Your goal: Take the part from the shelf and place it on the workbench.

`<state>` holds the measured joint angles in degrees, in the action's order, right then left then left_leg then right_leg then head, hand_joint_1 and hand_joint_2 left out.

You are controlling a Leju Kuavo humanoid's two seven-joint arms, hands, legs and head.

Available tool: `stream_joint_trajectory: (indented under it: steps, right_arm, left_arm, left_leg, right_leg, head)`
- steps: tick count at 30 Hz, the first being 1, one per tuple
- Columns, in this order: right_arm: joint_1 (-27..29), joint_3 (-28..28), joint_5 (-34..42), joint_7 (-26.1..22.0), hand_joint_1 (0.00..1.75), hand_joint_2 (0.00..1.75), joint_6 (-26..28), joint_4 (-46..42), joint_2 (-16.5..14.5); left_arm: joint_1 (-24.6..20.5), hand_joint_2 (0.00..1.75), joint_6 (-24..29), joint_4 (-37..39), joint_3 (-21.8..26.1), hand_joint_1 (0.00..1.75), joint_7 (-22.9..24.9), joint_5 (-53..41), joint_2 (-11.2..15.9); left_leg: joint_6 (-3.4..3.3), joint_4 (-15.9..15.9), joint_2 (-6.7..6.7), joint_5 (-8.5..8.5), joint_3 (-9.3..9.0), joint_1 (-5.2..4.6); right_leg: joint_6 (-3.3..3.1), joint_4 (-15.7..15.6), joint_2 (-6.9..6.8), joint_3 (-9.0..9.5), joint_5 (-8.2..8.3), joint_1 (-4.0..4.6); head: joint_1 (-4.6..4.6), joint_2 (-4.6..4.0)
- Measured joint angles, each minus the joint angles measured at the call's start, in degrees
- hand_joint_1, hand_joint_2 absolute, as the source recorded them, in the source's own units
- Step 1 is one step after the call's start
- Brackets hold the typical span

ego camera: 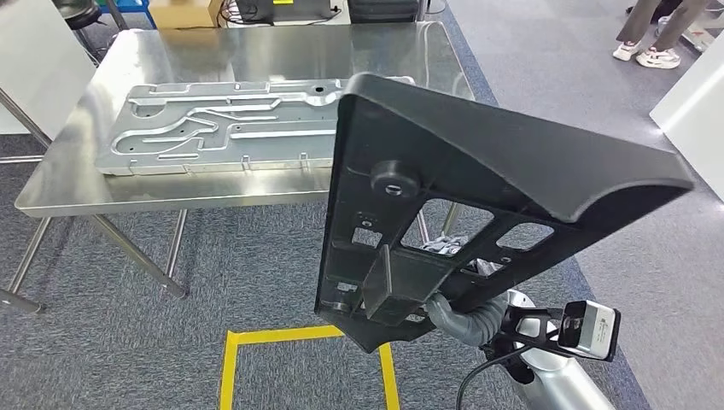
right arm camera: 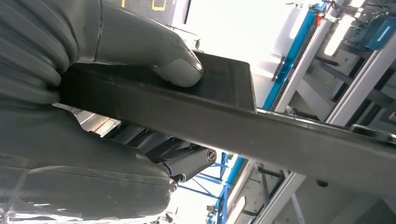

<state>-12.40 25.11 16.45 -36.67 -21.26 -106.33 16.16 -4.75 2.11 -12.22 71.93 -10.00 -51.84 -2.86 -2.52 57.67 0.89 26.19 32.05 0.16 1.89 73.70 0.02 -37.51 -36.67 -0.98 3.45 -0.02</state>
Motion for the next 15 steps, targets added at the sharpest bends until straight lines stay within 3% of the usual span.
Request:
stream_joint_trajectory:
  steps: [1, 2, 4, 6, 7, 10, 12, 15]
  right_arm:
    - [0.0, 0.0, 0.0, 0.0, 1.59, 1.75, 0.0, 0.1, 0.0]
    - [0.0, 0.1, 0.0, 0.1, 1.59, 1.75, 0.0, 0.1, 0.0]
    - [0.0, 0.2, 0.0, 0.1, 1.59, 1.75, 0.0, 0.2, 0.0]
    - [-0.1, 0.3, 0.0, 0.1, 1.59, 1.75, 0.0, 0.4, 0.0]
    - [-0.1, 0.4, 0.0, 0.1, 1.59, 1.75, 0.0, 0.4, 0.0]
    - [-0.1, 0.7, -0.3, 0.1, 1.59, 1.75, 0.1, 0.4, 0.1]
    - [-0.1, 0.8, -0.6, 0.2, 1.59, 1.75, 0.0, 0.3, 0.4]
    - [0.0, 0.9, -1.1, 0.1, 1.59, 1.75, -0.1, 0.2, 0.6]
  left_arm:
    - [0.0, 0.0, 0.0, 0.0, 0.1, 0.0, 0.1, 0.0, 0.0]
    - [0.1, 0.0, 0.0, 0.0, 0.1, 0.0, 0.1, 0.1, 0.0]
    - [0.1, 0.0, 0.0, 0.0, 0.4, 0.0, 0.1, 0.1, -0.1]
    - [0.0, 0.0, 0.0, 0.0, 0.7, 0.0, 0.1, 0.2, -0.2]
    - [0.0, 0.0, 0.0, 0.0, 0.8, 0.0, 0.1, 0.2, -0.2]
    - [-0.2, 0.0, 0.0, 0.0, 0.9, 0.0, 0.1, 0.3, -0.2]
    - [-0.4, 0.0, -0.1, 0.0, 0.9, 0.0, 0.0, 0.3, -0.3]
    - [-0.4, 0.0, -0.1, 0.0, 0.9, 0.0, 0.0, 0.3, -0.3]
  left_leg:
    - [0.05, 0.0, 0.09, 0.53, -0.67, 0.0]
    - [0.13, 0.0, 0.18, 1.11, -1.45, 0.01]
    - [0.46, 0.0, 0.3, 2.38, -2.96, -0.05]
    - [1.1, 0.1, 0.44, 3.56, -3.84, -0.17]
    - [1.51, 0.3, 0.47, 3.82, -4.1, -0.23]
    - [2.58, 2.8, 0.3, 3.34, -3.93, -0.18]
    - [3.06, 8.1, 0.03, 3.87, -0.84, -0.05]
    - [3.44, 16.5, -0.28, 8.38, 6.01, 0.05]
  right_leg:
    - [0.09, -0.4, -0.01, -0.94, 0.06, -0.04]
    - [0.14, -2.4, -0.01, -1.08, 1.42, -0.08]
    - [-0.01, -9.2, -0.11, -0.16, 7.47, -0.12]
    - [-0.73, -13.5, -0.27, 0.56, 11.63, 0.15]
    - [-1.21, -14.2, -0.23, 0.73, 12.26, 0.29]
    - [-2.49, -14.9, -0.04, 2.39, 11.66, 0.21]
    - [-3.06, -15.4, -0.18, 3.73, 11.04, 0.1]
    - [-3.33, -15.5, -0.16, 5.17, 9.67, 0.17]
  head:
    - [0.0, 0.0]
    - [0.0, 0.0]
    - [0.0, 0.0]
    - [-0.02, 0.0]
    - [-0.03, 0.0]
    - [-0.05, 0.0]
    - [-0.04, 0.0]
    - [-0.03, 0.0]
